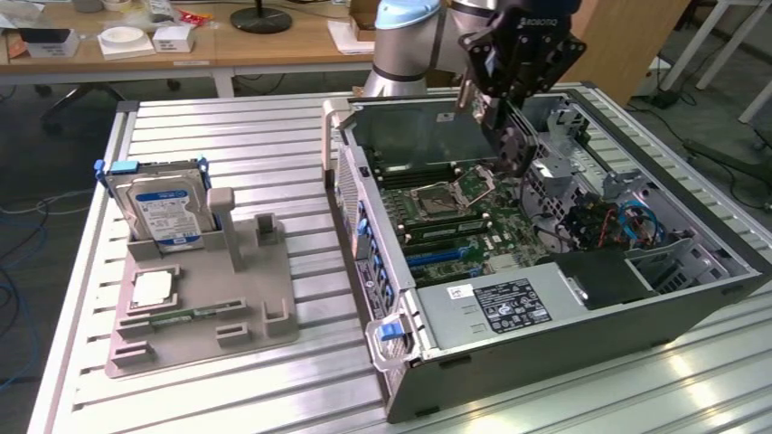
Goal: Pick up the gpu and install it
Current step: 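Pick up the gpu and move the gpu toward the slot, then insert the gpu into the slot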
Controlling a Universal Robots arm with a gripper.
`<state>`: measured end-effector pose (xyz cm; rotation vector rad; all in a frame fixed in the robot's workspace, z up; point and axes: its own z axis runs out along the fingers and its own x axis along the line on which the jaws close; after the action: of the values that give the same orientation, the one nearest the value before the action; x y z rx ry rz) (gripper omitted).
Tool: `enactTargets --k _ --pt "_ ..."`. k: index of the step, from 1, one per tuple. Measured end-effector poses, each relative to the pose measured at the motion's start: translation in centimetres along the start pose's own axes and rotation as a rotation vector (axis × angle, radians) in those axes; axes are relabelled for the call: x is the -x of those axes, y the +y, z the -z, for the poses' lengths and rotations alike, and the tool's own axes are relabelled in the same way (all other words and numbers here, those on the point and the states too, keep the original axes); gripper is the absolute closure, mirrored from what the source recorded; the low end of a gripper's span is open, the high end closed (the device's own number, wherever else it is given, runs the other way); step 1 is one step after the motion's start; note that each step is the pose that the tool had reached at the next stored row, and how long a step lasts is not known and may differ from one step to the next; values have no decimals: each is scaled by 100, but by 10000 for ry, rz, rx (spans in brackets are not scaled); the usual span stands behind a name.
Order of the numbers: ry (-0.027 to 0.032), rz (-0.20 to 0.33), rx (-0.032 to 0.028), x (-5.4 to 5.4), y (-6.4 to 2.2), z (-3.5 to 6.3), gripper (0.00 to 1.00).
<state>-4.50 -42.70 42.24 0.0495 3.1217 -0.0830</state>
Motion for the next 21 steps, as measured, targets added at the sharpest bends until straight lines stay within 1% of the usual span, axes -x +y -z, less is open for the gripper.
enactTargets --k 13,21 --pt "0 0 0 108 3 -2 74" --pt "0 0 0 111 4 -2 74"
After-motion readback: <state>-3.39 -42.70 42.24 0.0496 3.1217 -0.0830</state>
